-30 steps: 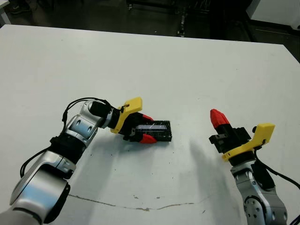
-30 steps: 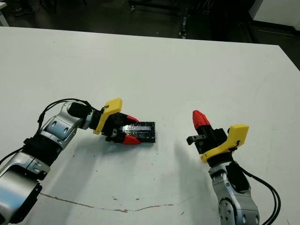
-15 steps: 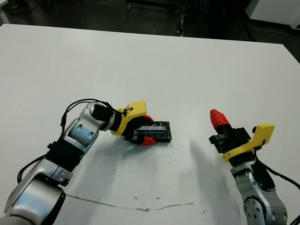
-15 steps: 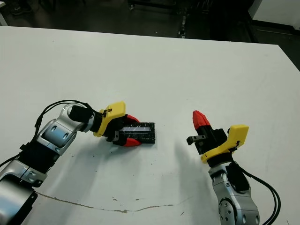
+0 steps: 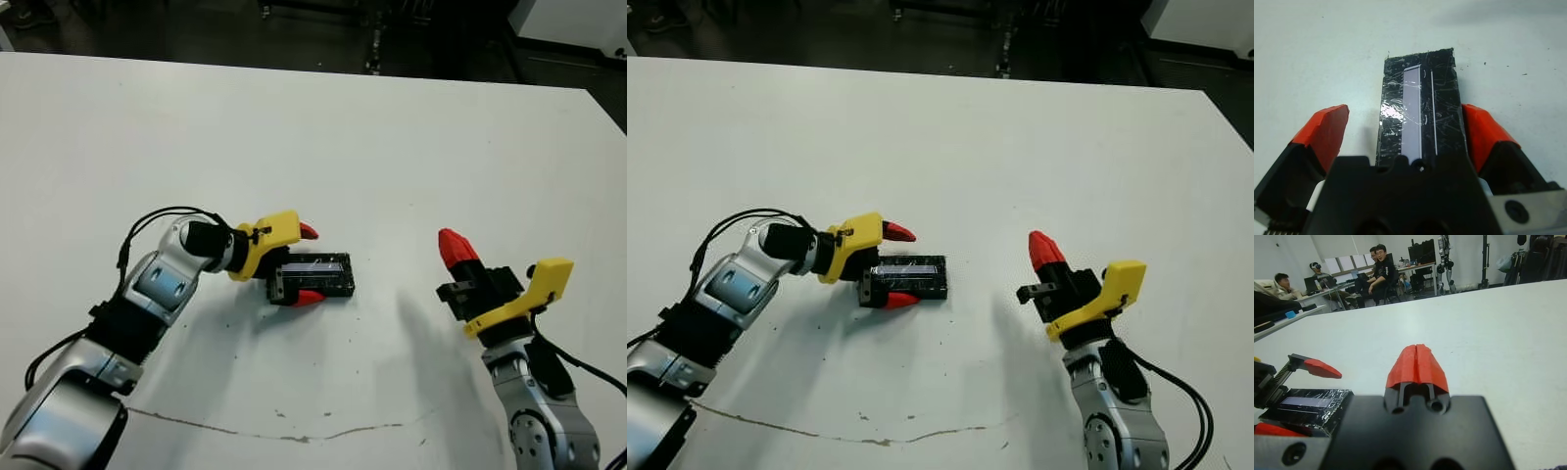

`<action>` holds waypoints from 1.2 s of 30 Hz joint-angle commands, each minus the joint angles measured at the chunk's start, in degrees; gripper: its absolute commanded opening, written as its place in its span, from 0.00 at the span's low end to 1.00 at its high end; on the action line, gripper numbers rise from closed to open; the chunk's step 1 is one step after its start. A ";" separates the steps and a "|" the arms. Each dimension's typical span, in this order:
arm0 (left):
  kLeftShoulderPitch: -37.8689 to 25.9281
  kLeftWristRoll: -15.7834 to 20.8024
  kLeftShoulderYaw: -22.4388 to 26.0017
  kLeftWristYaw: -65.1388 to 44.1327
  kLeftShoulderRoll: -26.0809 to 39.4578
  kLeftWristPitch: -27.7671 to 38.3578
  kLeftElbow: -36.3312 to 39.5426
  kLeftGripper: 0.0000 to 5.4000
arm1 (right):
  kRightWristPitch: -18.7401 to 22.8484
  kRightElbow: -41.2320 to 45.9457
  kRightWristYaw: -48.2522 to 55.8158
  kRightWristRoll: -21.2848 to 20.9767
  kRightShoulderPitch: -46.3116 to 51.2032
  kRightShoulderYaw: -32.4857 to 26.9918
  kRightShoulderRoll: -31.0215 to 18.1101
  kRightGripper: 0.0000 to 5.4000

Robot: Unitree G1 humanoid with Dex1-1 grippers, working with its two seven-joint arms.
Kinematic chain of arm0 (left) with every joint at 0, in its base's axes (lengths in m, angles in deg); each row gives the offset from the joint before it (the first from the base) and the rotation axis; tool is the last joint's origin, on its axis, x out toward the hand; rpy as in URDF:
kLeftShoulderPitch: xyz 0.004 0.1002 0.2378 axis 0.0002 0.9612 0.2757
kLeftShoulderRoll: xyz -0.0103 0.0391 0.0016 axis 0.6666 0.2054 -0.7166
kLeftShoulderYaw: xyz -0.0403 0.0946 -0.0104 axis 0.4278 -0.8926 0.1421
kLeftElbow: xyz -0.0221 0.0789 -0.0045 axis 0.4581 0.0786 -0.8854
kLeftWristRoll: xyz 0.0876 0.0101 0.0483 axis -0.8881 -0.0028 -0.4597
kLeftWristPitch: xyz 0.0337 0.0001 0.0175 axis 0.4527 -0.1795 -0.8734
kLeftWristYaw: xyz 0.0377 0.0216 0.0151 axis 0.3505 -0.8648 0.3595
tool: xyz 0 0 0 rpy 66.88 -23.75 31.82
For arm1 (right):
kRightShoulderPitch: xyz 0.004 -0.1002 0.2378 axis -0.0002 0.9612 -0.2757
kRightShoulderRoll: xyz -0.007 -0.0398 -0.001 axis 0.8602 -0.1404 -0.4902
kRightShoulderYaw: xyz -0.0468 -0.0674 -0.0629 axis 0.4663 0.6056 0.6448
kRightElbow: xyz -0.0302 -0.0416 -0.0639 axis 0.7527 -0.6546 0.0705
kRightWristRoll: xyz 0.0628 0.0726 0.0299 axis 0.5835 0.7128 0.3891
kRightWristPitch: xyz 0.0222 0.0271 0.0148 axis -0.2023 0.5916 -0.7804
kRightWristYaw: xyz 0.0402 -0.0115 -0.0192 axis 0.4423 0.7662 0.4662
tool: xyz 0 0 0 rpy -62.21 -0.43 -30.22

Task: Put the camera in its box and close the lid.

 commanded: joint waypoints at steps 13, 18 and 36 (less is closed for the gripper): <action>12.61 8.10 10.03 -0.52 12.39 -6.71 9.35 1.00 | 0.42 0.15 -0.05 -0.12 0.17 -0.32 -0.71 0.00; 16.31 12.01 14.66 -0.04 16.06 -10.78 15.48 1.00 | 0.00 0.11 0.19 -0.22 0.13 -0.27 -0.73 0.00; 21.08 20.07 31.09 17.15 11.92 -17.24 28.44 1.00 | 0.56 0.20 -0.12 -0.14 0.01 -0.14 -0.68 0.00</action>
